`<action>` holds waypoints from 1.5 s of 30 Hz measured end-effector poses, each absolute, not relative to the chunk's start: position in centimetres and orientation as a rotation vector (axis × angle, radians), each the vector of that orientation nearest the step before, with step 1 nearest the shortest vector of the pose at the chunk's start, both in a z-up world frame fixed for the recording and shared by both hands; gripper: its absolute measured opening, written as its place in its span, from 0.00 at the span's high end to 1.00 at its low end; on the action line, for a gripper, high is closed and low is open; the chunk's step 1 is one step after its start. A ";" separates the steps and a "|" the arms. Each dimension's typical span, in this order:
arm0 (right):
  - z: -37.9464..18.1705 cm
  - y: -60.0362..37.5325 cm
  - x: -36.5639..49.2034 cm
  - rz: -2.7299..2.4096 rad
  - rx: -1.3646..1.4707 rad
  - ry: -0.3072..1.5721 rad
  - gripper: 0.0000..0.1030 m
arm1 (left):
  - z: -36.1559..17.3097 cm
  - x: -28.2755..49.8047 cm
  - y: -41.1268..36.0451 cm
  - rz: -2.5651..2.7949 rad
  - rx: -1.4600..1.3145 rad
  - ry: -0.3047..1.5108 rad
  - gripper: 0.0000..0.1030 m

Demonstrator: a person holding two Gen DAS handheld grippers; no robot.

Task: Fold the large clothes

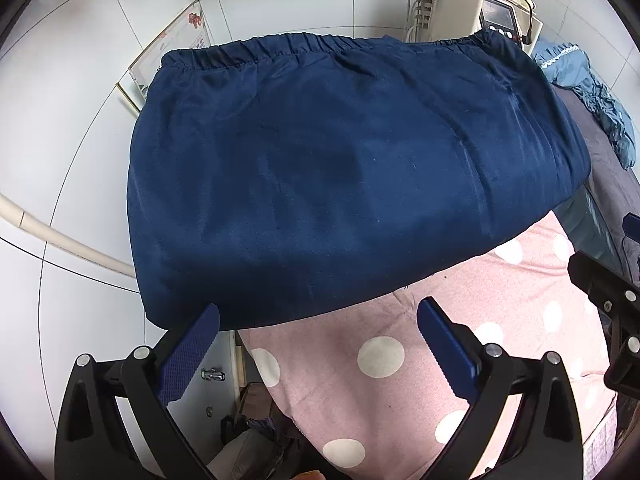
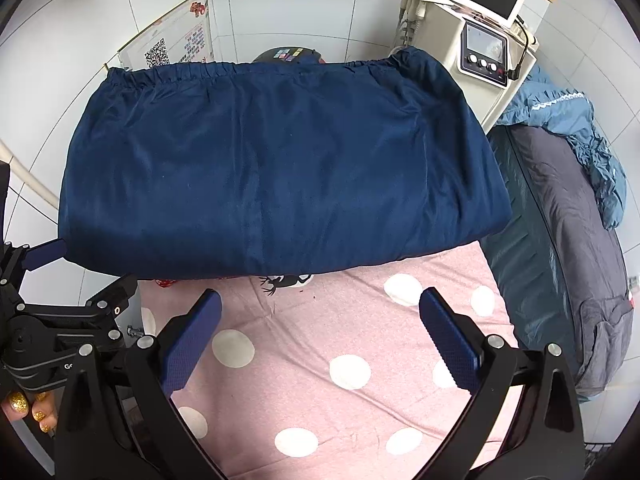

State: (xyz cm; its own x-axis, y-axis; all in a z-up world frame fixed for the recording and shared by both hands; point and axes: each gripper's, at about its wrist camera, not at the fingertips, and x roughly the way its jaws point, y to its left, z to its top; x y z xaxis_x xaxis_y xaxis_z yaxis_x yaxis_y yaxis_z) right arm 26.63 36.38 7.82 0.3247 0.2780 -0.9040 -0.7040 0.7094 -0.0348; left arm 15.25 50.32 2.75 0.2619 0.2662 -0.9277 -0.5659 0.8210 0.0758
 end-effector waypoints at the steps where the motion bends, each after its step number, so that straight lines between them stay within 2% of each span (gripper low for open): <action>1: 7.8 36.4 26.6 0.676 -0.467 1.059 0.05 | 2.8 15.3 50.3 0.573 -0.294 1.180 0.06; 45: 7.5 36.5 25.9 0.693 -0.470 1.062 0.05 | 2.6 14.8 50.4 0.589 -0.268 1.191 0.06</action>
